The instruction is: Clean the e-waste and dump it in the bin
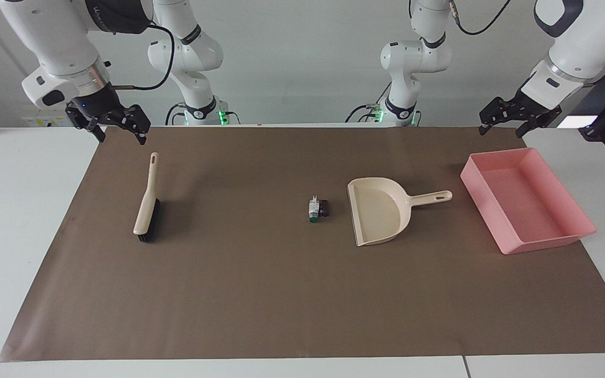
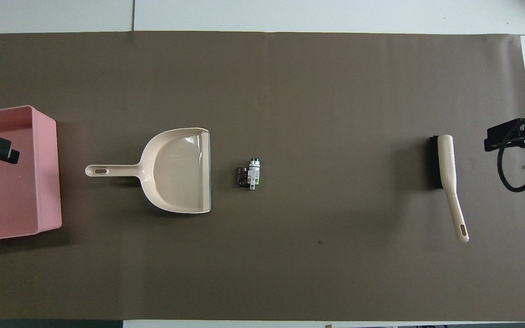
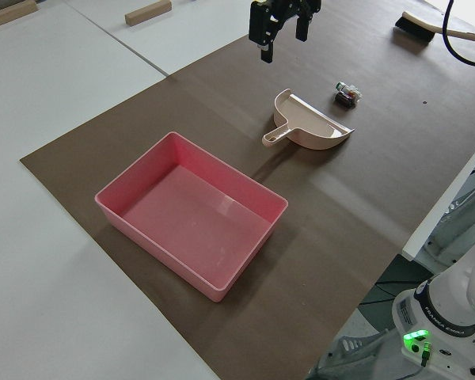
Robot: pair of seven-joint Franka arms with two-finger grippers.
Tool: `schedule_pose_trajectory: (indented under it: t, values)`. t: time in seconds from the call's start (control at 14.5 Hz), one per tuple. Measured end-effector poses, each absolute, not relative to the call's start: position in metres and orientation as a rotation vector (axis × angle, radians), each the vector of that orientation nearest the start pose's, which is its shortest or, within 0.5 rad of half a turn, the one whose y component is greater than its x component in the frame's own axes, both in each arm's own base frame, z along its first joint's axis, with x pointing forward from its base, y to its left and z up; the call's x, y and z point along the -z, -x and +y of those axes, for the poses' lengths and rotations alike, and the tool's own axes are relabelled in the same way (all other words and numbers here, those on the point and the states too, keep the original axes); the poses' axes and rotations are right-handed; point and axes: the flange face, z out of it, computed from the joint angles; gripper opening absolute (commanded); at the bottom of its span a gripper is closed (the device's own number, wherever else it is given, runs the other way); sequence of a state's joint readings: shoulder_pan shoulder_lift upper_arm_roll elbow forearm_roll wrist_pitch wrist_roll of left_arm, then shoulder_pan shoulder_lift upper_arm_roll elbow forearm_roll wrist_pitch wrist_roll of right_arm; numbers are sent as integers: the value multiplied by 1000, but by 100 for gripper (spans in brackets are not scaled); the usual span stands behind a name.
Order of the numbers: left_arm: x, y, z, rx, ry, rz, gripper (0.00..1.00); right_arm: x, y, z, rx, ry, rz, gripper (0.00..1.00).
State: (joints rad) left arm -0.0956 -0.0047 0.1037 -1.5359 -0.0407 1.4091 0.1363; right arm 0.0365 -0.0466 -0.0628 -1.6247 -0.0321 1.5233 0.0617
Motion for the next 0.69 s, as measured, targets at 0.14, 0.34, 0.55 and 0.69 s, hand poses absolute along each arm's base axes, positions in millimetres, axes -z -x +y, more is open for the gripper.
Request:
schedule_pose_trajectory:
  t: [0.14,0.34,0.55,0.69]
  values:
    - [-631,-536,1,-181,3163,208,99,-621,-534,-18,-86,3168,140,100]
    - [-631,-537,0,-170,3159,212,99,-621,-534,-18,-86,3168,140,100]
    - [-631,-537,-3,-170,3158,224,99,-617,-534,-18,-89,3167,139,100]
    - [-631,-538,-12,-165,3155,249,99,-607,-536,-18,-70,3167,137,100]
